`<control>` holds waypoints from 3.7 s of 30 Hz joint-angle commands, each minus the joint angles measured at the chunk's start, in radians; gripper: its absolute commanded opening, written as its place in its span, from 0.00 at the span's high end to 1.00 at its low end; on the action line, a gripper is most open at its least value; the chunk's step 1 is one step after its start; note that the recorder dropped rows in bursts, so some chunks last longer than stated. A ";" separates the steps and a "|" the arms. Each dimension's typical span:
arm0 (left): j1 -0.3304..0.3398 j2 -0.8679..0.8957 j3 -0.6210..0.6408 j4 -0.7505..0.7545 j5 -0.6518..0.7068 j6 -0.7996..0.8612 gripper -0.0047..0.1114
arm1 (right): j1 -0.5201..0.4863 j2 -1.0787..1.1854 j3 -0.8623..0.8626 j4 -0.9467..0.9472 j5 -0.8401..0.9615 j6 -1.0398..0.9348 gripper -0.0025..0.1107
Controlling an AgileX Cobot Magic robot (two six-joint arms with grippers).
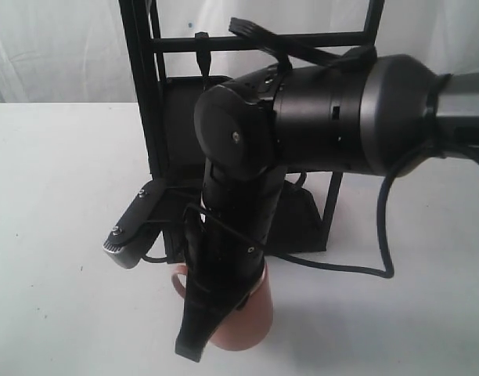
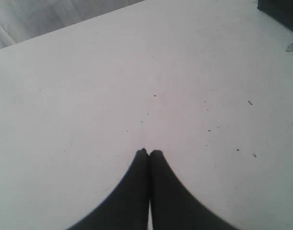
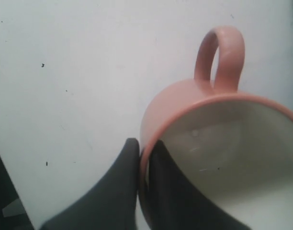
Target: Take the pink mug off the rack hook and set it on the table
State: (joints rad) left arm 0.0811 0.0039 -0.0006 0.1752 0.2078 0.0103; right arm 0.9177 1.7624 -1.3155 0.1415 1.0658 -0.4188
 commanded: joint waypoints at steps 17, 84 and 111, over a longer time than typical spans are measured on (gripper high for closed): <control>-0.008 -0.004 0.001 -0.003 -0.001 -0.010 0.96 | -0.001 0.033 -0.009 -0.028 -0.066 0.004 0.98; -0.008 -0.004 0.001 -0.003 -0.001 -0.010 0.96 | -0.182 -0.321 0.142 -0.483 0.125 0.234 0.98; -0.008 -0.004 0.001 -0.003 0.001 -0.010 0.96 | -0.768 -1.101 0.843 -0.457 -0.675 0.814 0.98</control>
State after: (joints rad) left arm 0.0811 0.0039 -0.0006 0.1752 0.2078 0.0103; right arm 0.1568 0.8213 -0.5217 -0.3012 0.4631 0.3838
